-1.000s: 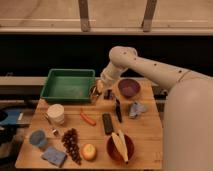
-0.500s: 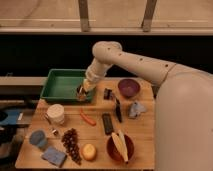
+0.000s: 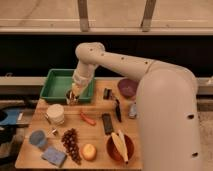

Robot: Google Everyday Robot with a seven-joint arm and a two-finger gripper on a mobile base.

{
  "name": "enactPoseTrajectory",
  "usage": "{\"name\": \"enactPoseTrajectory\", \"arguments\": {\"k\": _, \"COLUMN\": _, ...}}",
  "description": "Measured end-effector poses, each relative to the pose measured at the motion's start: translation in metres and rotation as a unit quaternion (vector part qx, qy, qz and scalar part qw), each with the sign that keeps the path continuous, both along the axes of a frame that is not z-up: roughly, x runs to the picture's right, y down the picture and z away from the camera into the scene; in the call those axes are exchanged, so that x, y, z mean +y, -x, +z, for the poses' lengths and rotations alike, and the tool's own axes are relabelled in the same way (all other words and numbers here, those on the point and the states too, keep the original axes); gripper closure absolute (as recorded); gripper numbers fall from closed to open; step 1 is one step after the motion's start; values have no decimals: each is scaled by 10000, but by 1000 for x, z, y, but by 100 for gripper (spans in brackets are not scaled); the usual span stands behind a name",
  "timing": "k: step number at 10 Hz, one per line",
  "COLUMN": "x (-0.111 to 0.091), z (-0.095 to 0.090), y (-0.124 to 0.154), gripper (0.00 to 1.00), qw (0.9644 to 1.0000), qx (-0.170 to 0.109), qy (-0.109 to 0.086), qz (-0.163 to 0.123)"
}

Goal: Stack cups into tray

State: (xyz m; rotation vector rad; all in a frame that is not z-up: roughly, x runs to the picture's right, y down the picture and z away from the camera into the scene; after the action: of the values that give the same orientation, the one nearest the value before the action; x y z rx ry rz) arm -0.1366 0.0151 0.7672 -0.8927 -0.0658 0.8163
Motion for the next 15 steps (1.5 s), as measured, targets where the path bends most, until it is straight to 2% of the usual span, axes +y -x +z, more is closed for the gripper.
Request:
{"name": "enactPoseTrajectory", "arguments": {"k": 3, "x": 2, "z": 2, "y": 0, "gripper": 100, "qw": 10000, "qx": -41, "qy": 26, "qz": 38}}
{"name": "enactPoseTrajectory", "arguments": {"k": 5, "x": 11, "z": 6, "y": -2, "gripper": 100, "qw": 9996, "qx": -216, "qy": 139, "qz": 152}}
{"name": "enactPoseTrajectory", "arguments": {"k": 9, "x": 19, "z": -6, "y": 13, "gripper": 100, "qw": 9989, "qx": -455, "qy": 71, "qz": 97}}
{"name": "enactPoseTrajectory", "arguments": {"k": 12, "x": 19, "z": -24, "y": 34, "gripper": 100, "qw": 9975, "qx": -689, "qy": -78, "qz": -103}}
{"name": "enactPoseTrajectory", "arguments": {"k": 15, "x": 33, "z": -48, "y": 69, "gripper": 100, "qw": 9944, "qx": -904, "qy": -146, "qz": -520}}
